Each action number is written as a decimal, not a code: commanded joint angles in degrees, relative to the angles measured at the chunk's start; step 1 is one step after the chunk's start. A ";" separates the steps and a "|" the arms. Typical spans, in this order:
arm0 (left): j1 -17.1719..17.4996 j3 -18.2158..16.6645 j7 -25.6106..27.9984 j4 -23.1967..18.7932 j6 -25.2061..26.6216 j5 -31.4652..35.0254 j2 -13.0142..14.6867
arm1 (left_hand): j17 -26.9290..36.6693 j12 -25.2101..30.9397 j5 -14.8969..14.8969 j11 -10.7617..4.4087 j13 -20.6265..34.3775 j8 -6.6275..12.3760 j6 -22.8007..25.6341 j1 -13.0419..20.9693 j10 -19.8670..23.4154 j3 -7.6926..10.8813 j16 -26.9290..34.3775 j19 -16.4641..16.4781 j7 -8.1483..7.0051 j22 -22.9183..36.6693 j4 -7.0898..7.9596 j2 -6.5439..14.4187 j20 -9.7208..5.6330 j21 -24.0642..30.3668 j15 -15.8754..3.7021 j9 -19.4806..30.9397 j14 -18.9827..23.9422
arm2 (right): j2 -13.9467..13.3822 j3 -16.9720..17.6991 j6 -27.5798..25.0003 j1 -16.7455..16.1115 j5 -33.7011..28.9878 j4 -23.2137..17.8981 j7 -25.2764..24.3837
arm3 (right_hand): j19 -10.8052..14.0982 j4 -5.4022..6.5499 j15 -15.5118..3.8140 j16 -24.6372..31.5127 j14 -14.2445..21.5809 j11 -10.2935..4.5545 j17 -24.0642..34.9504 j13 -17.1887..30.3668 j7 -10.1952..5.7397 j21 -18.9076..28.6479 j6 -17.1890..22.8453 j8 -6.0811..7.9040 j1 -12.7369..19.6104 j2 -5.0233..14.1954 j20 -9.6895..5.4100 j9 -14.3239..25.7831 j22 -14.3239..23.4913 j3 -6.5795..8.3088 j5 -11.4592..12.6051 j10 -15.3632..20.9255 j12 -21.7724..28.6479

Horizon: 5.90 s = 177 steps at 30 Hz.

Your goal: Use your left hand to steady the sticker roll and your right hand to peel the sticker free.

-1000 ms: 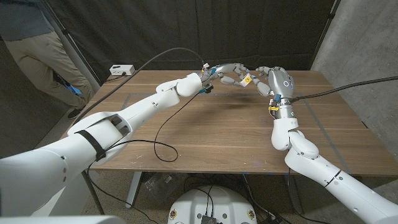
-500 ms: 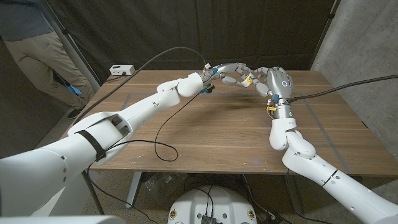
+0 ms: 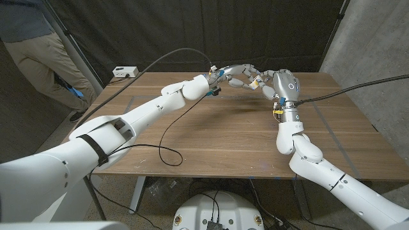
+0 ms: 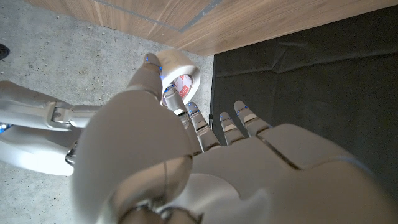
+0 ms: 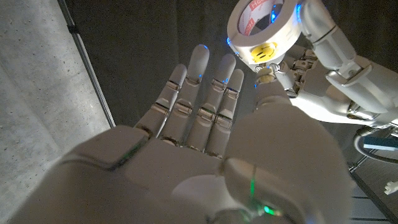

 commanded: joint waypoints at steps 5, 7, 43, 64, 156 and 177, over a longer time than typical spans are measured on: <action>-0.23 -0.34 0.23 1.15 -0.91 -0.23 -0.14 | 0.19 0.00 0.26 -0.28 0.16 4.27 3.42 -0.54 -0.08 1.02 -0.03 -0.04 1.20 0.28 0.57 0.16 -0.17 0.27 -3.34 4.31 -0.34 | -0.49 -0.50 -1.33 1.17 -0.26 0.26 1.86 | 0.10 0.46 -7.76 0.39 0.78 0.25 0.09 0.93 0.07 0.75 0.67 0.39 0.48 -0.12 -0.13 0.45 0.46 -0.57 0.36 0.43 0.95; -0.31 -0.33 0.30 1.40 -1.11 -0.26 -0.22 | 0.19 -0.01 0.26 -0.34 0.16 4.25 3.45 -0.54 -0.12 1.04 -0.01 -0.06 1.31 0.28 0.56 0.15 -0.18 0.28 -3.39 4.24 -0.30 | -0.54 -0.68 -1.39 1.42 -0.35 0.38 2.12 | 0.07 0.38 -7.81 0.46 0.83 0.12 0.14 1.15 0.03 0.90 0.67 0.39 0.81 -0.05 -0.16 0.51 0.52 -0.58 0.41 0.39 1.11; -3.70 1.57 1.35 10.13 -4.67 -0.85 -3.28 | 0.15 -0.06 0.24 -0.33 0.29 4.37 3.54 -0.64 -0.29 1.29 -0.02 0.01 1.47 0.26 0.44 0.02 -0.27 0.46 -3.51 4.01 -0.44 | 0.11 -1.52 0.34 3.22 0.86 3.15 1.61 | -2.00 2.10 -7.68 -1.45 -0.14 0.74 0.57 5.39 1.00 4.23 -3.74 -2.22 0.42 0.41 0.47 0.68 1.94 -2.85 0.61 -4.11 2.53; -6.04 3.21 3.09 15.65 -6.36 -0.98 -5.77 | 0.16 -0.14 0.25 -0.21 0.33 4.42 3.37 -0.74 -0.53 1.41 0.00 -0.12 1.36 0.25 0.45 0.03 -0.34 0.48 -3.31 4.04 -0.57 | -1.37 -2.52 5.25 5.03 1.56 5.19 2.44 | -1.74 0.53 -7.98 -0.66 3.30 -0.44 2.03 7.89 -0.32 6.90 4.58 0.38 4.64 2.34 -0.83 0.62 2.51 -1.82 1.12 2.92 6.85; -1.78 0.60 1.70 3.88 -2.61 0.27 -1.96 | 0.12 -0.09 0.28 -0.25 0.49 4.55 3.79 -1.27 -0.61 1.71 0.06 -0.46 0.85 0.20 0.36 -0.38 -0.72 0.66 -3.55 3.28 -0.71 | -0.95 -1.76 1.04 2.08 -1.46 3.86 -2.38 | -4.26 0.36 -8.15 0.84 5.22 -0.06 4.93 11.42 1.56 20.37 4.78 -0.96 11.15 3.11 -1.70 2.11 4.07 -4.71 0.64 3.26 8.29; -1.95 0.58 1.22 4.62 -2.56 -0.64 -2.30 | 0.10 -0.14 0.31 -0.29 0.50 4.63 3.87 -1.27 -0.70 1.82 0.02 -0.47 0.76 0.19 0.25 -0.47 -0.73 0.71 -3.48 3.21 -0.80 | 0.41 -2.31 5.30 2.70 -2.88 7.80 -11.33 | -3.72 0.45 -8.13 1.59 7.94 0.32 5.55 12.80 1.88 24.07 8.94 1.58 14.36 5.02 -2.44 3.98 4.00 -3.76 -0.42 7.39 10.68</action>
